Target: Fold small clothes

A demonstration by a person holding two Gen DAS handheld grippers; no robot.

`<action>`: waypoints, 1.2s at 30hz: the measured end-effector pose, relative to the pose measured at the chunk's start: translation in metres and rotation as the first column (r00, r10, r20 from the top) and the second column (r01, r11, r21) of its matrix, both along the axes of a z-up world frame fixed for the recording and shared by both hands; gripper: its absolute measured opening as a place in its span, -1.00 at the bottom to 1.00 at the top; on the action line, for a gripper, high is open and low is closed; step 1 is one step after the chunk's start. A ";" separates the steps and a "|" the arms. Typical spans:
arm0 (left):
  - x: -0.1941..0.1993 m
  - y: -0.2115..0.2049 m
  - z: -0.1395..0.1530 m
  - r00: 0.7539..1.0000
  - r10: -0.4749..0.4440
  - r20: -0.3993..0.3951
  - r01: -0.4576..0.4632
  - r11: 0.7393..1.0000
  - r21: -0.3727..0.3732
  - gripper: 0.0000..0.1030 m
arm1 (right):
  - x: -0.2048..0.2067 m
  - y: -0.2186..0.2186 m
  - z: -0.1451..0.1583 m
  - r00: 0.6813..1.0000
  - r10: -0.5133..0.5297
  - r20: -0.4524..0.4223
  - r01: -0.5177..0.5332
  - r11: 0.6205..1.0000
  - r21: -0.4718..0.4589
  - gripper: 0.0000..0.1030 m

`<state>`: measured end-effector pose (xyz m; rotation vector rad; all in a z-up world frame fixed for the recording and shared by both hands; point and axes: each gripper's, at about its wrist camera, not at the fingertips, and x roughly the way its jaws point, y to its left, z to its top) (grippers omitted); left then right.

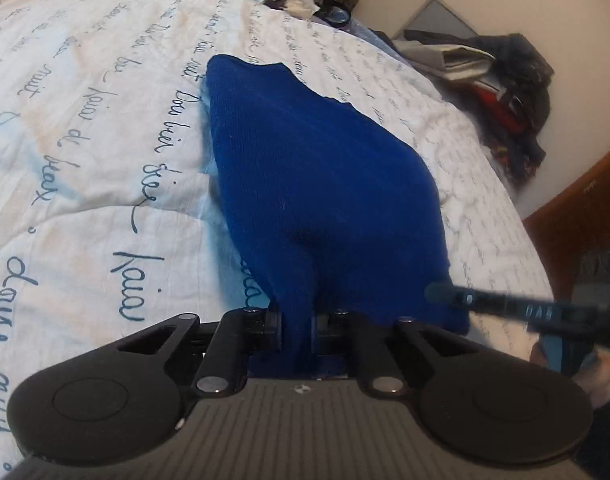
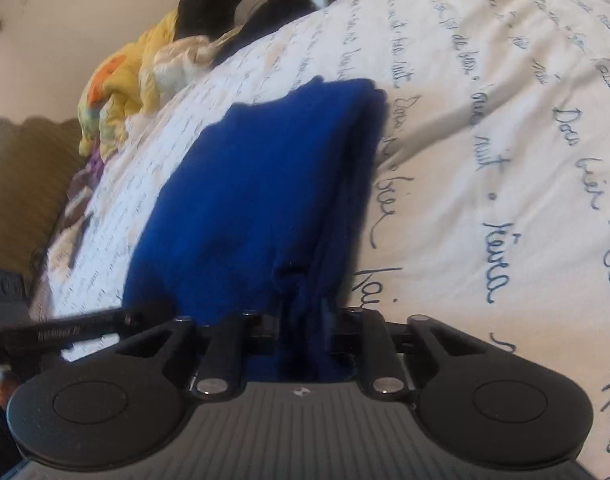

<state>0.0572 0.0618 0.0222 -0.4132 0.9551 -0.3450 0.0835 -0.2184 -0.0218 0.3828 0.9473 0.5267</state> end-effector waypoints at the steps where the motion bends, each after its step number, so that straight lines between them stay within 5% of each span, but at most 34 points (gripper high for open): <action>1: -0.003 0.004 0.007 1.000 -0.006 0.008 0.006 1.000 -0.007 -0.81 | -0.003 0.003 0.004 1.000 0.018 0.012 -0.018 0.999 -0.027 -0.75; 5: -0.034 0.016 0.037 0.993 -0.085 0.086 0.081 0.995 0.053 -0.77 | -0.035 -0.011 0.030 0.997 0.062 0.056 -0.063 0.998 0.029 -0.77; 8: -0.046 0.011 0.021 0.992 -0.092 0.083 0.070 0.968 0.243 -0.38 | -0.046 -0.013 0.015 0.999 0.054 0.006 -0.054 0.998 0.013 -0.69; 9: -0.048 0.011 0.021 0.991 -0.071 0.114 0.035 0.956 0.290 -0.09 | -0.043 -0.011 0.009 0.999 0.045 -0.018 -0.045 0.999 -0.021 -0.58; 11: -0.054 0.010 0.035 0.971 -0.053 0.234 -0.020 0.955 0.297 0.07 | -0.036 -0.016 0.013 1.000 0.004 -0.027 -0.005 1.000 -0.023 -0.56; 14: -0.048 -0.013 0.062 0.920 -0.106 0.378 -0.006 0.959 0.284 0.32 | -0.015 -0.020 0.044 0.995 -0.048 0.088 0.042 0.997 0.066 -0.52; 17: -0.013 -0.055 0.049 0.910 -0.202 0.363 0.067 0.934 0.351 0.37 | 0.034 0.003 0.058 0.993 -0.039 0.111 0.026 0.993 0.114 0.06; 19: 0.018 -0.076 0.014 0.936 -0.232 0.266 0.096 0.894 0.438 0.39 | 0.071 0.025 0.049 0.996 -0.028 0.090 0.020 0.997 0.081 0.25; 21: 0.021 -0.074 -0.005 0.913 -0.238 0.330 0.080 0.900 0.428 0.53 | 0.102 0.047 0.024 0.998 -0.021 0.055 0.027 0.992 -0.120 0.23; 23: 0.020 -0.072 -0.008 0.905 -0.249 0.344 0.087 0.902 0.422 0.52 | 0.107 0.047 0.007 0.979 0.018 0.202 0.015 0.987 -0.159 0.21; 27: 0.015 -0.067 -0.014 0.894 -0.238 0.379 0.072 0.912 0.403 0.54 | 0.124 0.064 0.023 0.993 0.018 0.114 0.012 0.968 -0.251 0.24; 30: 0.013 -0.068 -0.016 0.891 -0.221 0.396 0.052 0.917 0.395 0.56 | 0.108 0.087 0.064 0.970 0.080 0.230 -0.045 0.987 -0.156 0.25; 32: 0.015 -0.068 -0.016 0.891 -0.220 0.397 0.052 0.919 0.392 0.56 | 0.113 0.113 0.073 0.962 0.174 0.209 -0.153 0.982 -0.110 0.22; 36: 0.010 -0.067 -0.017 0.889 -0.218 0.402 0.049 0.919 0.391 0.56 | 0.145 0.167 0.026 0.956 0.284 0.071 -0.260 0.935 -0.241 0.29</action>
